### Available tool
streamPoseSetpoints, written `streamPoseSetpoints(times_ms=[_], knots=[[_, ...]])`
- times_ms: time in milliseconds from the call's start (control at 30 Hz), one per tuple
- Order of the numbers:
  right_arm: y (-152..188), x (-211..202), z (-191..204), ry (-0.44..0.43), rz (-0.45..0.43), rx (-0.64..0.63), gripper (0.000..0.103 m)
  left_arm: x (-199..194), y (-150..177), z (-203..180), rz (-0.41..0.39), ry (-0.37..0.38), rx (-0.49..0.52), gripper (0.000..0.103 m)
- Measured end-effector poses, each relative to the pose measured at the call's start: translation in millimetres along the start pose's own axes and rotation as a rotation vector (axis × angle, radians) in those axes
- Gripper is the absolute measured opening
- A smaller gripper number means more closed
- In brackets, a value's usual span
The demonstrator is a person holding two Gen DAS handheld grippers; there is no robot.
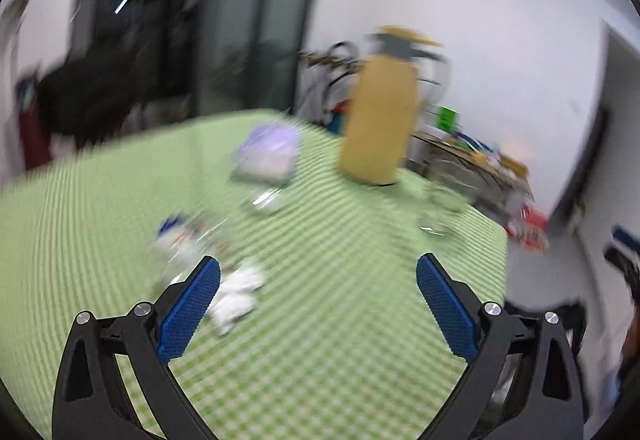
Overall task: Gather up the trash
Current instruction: 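Move both open tools back over the table toward the remaining items, then grasp the clear plastic bottle with the left tool and lift it, then grasp the clear plastic wrapper with the right tool while the left tool holds the bottle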
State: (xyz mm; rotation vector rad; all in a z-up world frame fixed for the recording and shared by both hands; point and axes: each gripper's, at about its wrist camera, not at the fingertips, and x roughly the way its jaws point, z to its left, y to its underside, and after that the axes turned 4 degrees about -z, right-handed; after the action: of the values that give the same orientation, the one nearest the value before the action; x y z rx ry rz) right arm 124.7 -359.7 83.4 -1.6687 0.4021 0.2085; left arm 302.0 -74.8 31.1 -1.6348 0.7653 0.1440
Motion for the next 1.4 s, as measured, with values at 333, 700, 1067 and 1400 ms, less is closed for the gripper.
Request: streamPoseSetpoints(times_ms=[333, 700, 1067, 1400], knots=[[-17, 29, 77, -0.14, -0.009, -0.054, 0.075, 60, 7, 81, 0.138, -0.04, -0.13, 0.076], [-4, 52, 112, -0.177, 0.065, -0.086, 0.075, 66, 0, 112, 0.082, 0.093, -0.277, 0.0], [-33, 155, 187, -0.326, 0.167, -0.078, 0.075, -25, -47, 202, -0.184, 0.132, -0.424, 0.0], [-67, 309, 278, -0.242, 0.299, -0.273, 0.075, -7, -29, 245, -0.129, 0.089, -0.5, 0.0]])
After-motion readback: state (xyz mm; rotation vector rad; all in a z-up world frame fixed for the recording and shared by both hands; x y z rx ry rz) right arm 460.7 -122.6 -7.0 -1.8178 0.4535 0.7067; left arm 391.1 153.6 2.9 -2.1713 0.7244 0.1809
